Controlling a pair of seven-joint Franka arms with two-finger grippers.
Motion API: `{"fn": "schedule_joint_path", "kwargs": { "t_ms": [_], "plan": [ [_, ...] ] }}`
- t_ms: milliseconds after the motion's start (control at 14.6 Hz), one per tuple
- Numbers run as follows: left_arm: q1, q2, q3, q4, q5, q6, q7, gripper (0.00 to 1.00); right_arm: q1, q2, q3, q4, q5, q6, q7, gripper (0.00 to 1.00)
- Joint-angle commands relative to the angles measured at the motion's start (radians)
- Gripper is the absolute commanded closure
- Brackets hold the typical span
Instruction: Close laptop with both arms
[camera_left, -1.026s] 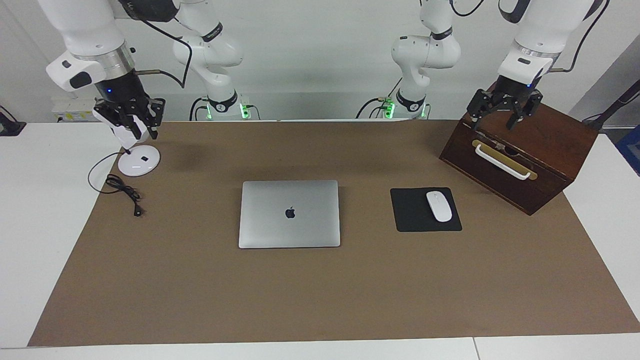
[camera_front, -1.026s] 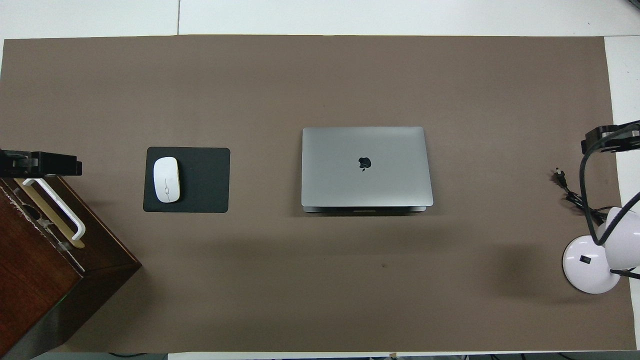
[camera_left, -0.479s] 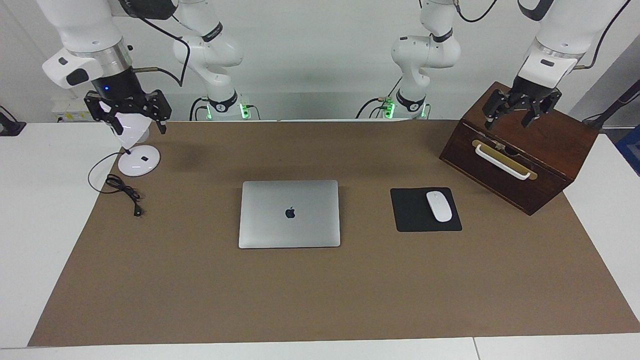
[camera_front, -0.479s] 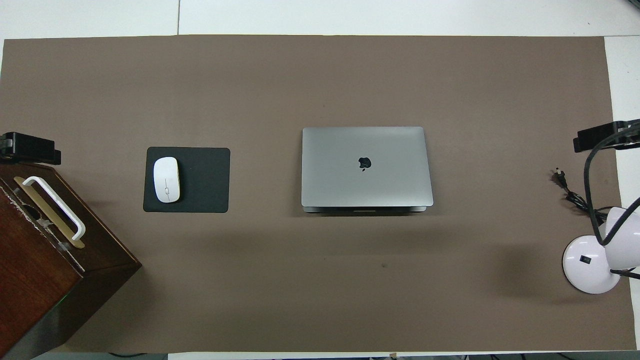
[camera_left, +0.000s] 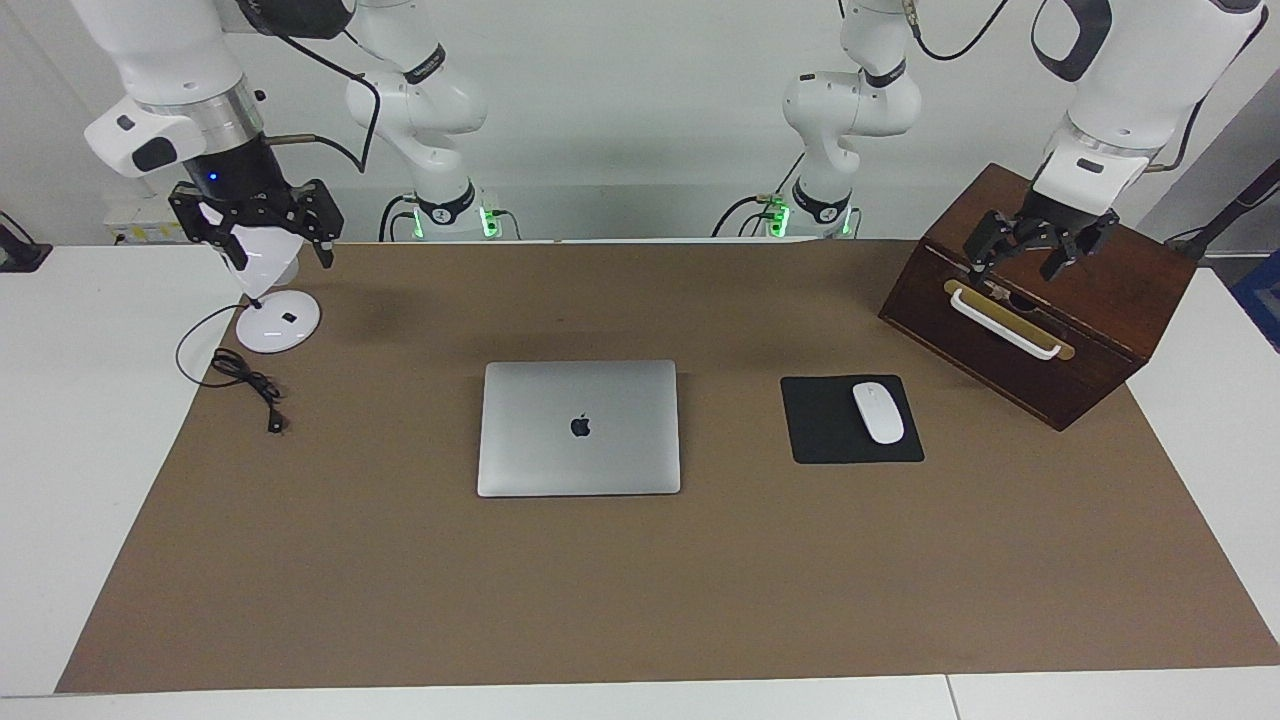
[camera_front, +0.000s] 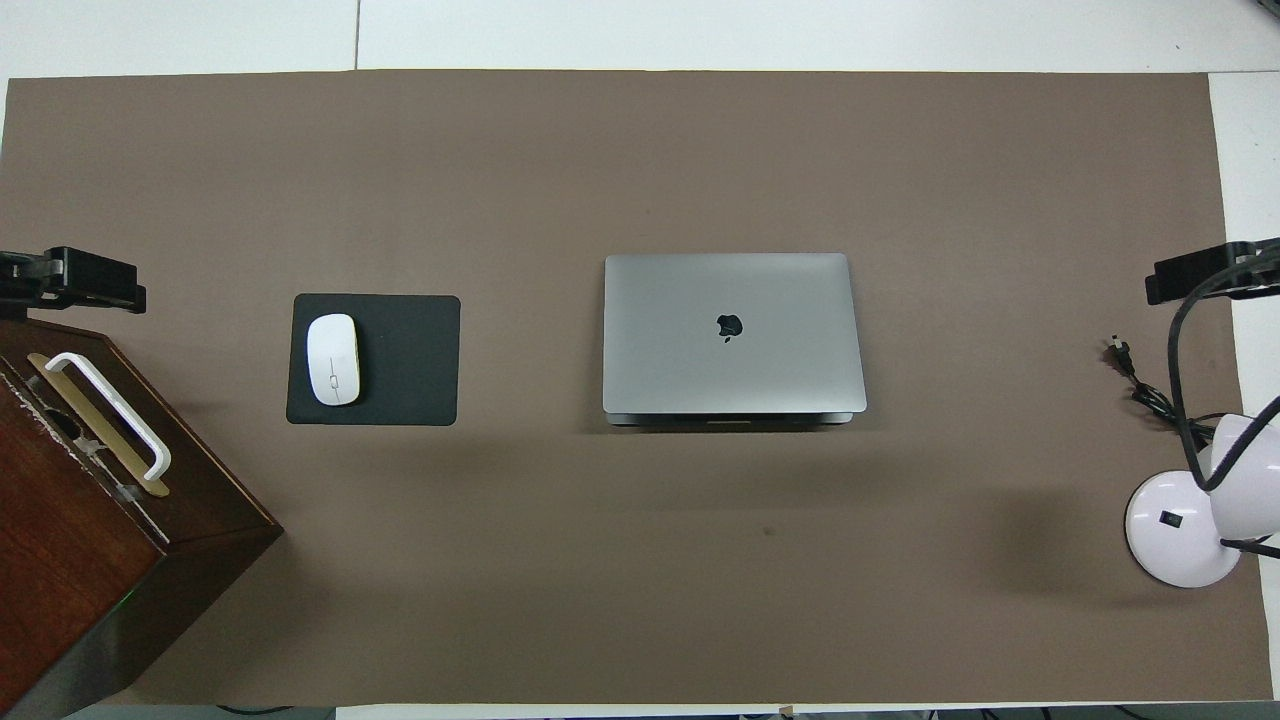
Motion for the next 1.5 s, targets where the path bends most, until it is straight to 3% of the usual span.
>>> {"fn": "schedule_joint_path", "kwargs": {
  "t_ms": [0, 205, 547, 1231, 1436],
  "plan": [
    [0.008, -0.008, -0.006, -0.009, 0.008, 0.023, -0.001, 0.00, -0.019, -0.017, 0.006, -0.020, 0.027, 0.007, -0.026, 0.00],
    [0.005, -0.008, -0.006, -0.011, 0.007, 0.026, -0.003, 0.00, -0.019, -0.017, 0.014, -0.026, 0.027, -0.011, -0.036, 0.00],
    [0.005, -0.008, -0.006, -0.011, 0.007, 0.038, -0.006, 0.00, -0.020, -0.017, 0.014, -0.035, 0.025, -0.146, -0.035, 0.00],
    [0.010, -0.009, -0.020, -0.009, 0.005, 0.044, -0.012, 0.00, -0.020, -0.017, 0.014, -0.040, 0.025, -0.143, -0.033, 0.00],
    [0.071, -0.008, -0.080, -0.011, -0.016, 0.058, -0.015, 0.00, -0.020, -0.017, 0.014, -0.040, 0.025, -0.143, -0.032, 0.00]
  ]
}}
